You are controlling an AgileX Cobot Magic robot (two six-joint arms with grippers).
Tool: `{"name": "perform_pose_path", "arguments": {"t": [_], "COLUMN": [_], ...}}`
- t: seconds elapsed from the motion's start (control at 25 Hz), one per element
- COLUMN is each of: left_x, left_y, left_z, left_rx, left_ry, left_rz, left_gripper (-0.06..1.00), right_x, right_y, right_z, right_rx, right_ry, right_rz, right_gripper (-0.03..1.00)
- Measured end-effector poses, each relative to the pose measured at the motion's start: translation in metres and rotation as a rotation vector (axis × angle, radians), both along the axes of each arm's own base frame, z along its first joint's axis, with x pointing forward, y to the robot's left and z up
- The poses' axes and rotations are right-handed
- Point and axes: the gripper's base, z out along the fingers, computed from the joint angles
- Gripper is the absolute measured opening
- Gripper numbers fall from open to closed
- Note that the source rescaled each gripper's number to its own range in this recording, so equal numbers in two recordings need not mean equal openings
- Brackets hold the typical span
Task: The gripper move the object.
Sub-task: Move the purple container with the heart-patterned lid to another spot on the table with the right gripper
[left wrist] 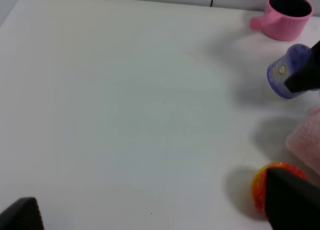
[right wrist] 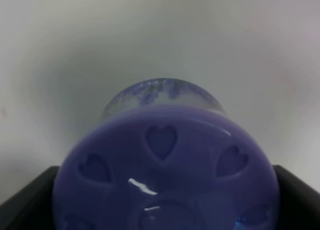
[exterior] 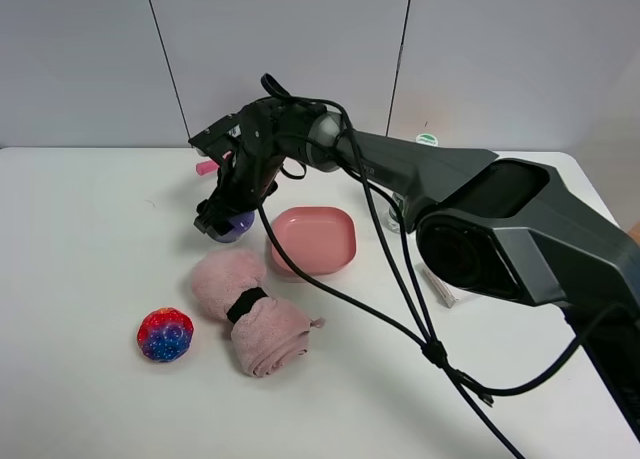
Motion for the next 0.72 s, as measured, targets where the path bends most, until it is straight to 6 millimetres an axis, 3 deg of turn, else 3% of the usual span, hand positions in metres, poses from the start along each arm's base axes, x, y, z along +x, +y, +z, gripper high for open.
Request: {"name": "perform_pose_path", "arguments": {"t": [0.24,0.32,0.44,0.56,0.72], "left_x": [0.0,0.0,0.0,0.0,0.0], "left_y": [0.0,0.0,0.0,0.0,0.0], "left_z": [0.0,0.0,0.0,0.0,0.0], "left_rx": [0.0,0.0,0.0,-0.001,0.0], "left_ry": [0.0,0.0,0.0,0.0,0.001], "left_rz": [0.0,0.0,0.0,0.0,0.0], "left_gripper": [1.0,1.0,1.0,1.0,1.0], "right_x": [0.0,0.001,0.003,0.005,0.005], "right_y": [0.0,0.001,0.003,0.004,0.004], "right_z": [0.0,0.001,0.002,0.005,0.015], "right_rx": [0.002,0.009,0.037,0.058,0.069], "right_ry": [-0.002,-0.011,-0.037,-0.059,-0.07], "right_rz": [0.0,-0.002,-0.01,-0.015,-0.016], "right_gripper": [0.06,0.15,0.39,0.47,0.48]}}
